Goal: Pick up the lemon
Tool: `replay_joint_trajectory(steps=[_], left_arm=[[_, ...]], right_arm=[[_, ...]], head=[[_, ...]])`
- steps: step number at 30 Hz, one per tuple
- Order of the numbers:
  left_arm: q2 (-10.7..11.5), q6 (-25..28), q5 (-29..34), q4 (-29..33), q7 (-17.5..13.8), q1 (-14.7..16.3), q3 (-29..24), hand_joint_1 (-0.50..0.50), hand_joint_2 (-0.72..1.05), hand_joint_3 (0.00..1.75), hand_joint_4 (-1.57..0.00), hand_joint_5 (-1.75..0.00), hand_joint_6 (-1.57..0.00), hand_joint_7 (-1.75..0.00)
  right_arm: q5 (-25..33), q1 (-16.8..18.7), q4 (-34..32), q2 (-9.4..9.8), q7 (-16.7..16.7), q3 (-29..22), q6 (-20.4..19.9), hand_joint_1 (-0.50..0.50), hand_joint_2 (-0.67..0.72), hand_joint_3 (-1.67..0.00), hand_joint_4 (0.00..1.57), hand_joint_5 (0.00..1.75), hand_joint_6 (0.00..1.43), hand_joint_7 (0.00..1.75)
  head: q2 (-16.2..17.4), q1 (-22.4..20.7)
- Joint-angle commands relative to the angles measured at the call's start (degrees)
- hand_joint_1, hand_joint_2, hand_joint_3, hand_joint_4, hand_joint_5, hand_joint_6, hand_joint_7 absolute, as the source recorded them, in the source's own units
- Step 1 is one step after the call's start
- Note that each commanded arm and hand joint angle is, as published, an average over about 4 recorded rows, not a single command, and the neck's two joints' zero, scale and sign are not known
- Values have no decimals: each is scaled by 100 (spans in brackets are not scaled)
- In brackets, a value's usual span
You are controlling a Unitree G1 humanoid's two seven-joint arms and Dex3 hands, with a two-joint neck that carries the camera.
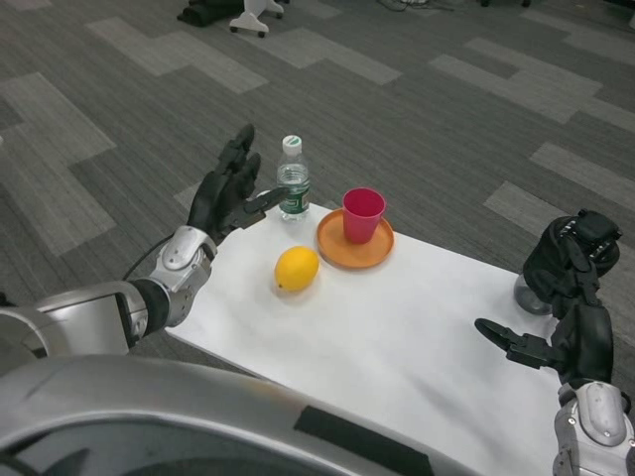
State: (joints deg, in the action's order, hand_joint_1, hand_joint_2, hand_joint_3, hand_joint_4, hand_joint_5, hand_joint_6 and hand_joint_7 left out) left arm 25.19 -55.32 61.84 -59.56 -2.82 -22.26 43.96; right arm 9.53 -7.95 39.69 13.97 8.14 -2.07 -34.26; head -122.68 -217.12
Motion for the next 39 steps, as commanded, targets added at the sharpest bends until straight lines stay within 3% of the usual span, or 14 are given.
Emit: replay_joint_trajectory(steps=[1,6,11,20,24,30,39], left_arm=[[29,118,-32,-21,-69,-24,-11,50,47,9,0,0,0,0],[12,588,-32,-21,-390,-24,-8,50,-6,9,0,0,0,0],[-6,845,-30,-25,-553,-24,9,50,-19,9,0,0,-5,0],[5,1014,-239,-170,-568,-22,53,50,-19,9,0,0,-2,0],[7,1199,-1236,-249,-583,-20,-261,50,-19,9,0,0,0,0],[-23,2064,-3091,-249,-819,-51,-982,50,-19,9,0,0,0,0],[-26,2726,-4156,-249,-953,-213,-1195,50,-28,9,0,0,0,0]], right_arm=[[102,-154,21,53,-14,4,-54,12,-22,-48,0,87,0,14],[108,-189,47,62,-16,29,-54,12,-22,-48,0,80,0,14],[113,-200,87,68,-21,44,-46,12,-26,-48,0,80,0,14],[119,-211,120,70,-21,70,-46,12,-22,-48,0,80,0,14],[119,-211,126,70,-23,75,-46,12,-22,-48,0,78,0,14],[119,-213,135,70,-23,92,-46,12,-22,-48,0,80,0,14],[119,-217,153,70,-21,130,-46,12,-26,-48,0,78,0,14]], head=[[-5,-6],[-11,-10],[-23,-10],[2,-27],[14,-35],[41,-27],[52,-12]])
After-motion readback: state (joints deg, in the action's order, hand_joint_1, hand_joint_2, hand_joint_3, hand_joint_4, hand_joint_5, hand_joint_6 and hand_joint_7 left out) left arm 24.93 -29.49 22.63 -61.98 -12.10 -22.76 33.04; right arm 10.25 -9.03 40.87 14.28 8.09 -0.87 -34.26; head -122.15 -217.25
